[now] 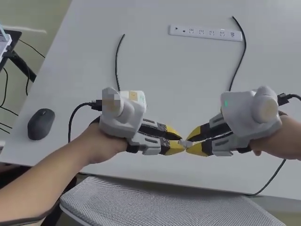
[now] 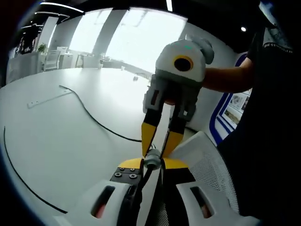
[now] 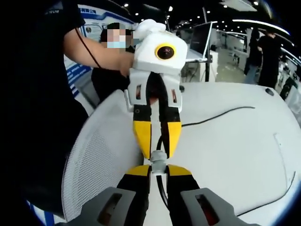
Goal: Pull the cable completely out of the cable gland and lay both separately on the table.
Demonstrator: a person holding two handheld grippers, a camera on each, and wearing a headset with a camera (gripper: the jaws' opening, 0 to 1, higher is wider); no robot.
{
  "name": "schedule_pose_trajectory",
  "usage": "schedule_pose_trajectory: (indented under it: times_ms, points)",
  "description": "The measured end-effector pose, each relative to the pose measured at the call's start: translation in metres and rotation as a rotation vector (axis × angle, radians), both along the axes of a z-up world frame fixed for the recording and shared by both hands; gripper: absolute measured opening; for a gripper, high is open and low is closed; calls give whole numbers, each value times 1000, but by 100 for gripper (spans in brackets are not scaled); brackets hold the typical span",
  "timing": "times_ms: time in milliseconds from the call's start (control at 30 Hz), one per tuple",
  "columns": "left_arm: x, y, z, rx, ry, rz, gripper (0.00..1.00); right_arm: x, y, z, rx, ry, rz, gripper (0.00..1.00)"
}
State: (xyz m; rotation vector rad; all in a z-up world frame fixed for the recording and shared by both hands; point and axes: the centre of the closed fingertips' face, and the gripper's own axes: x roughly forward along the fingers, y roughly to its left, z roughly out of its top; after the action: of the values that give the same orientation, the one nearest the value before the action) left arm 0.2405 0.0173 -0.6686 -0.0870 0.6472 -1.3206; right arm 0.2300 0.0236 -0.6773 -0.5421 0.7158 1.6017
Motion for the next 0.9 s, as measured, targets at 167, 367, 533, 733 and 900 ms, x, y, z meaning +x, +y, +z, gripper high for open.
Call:
schedule_pose_trajectory:
  times_ms: [167,367,533,733,900]
  points:
    - [4,3,1,-20,27,22,14,5,2,1,-5,-160,-5,7]
    - [3,1,0,-24,82,32,15,2,1,-1,-19,-299,38,7]
    - [3,1,1,-25,71,30,15,4,-1,0,-4,-293,18,8]
    - [-2,-1,-2,-13,59,9,15,0,5,9,95,-107,-65,15]
    - [-4,-2,5,-23,-3,-5,15,2,-2,16,145,127,-165,21]
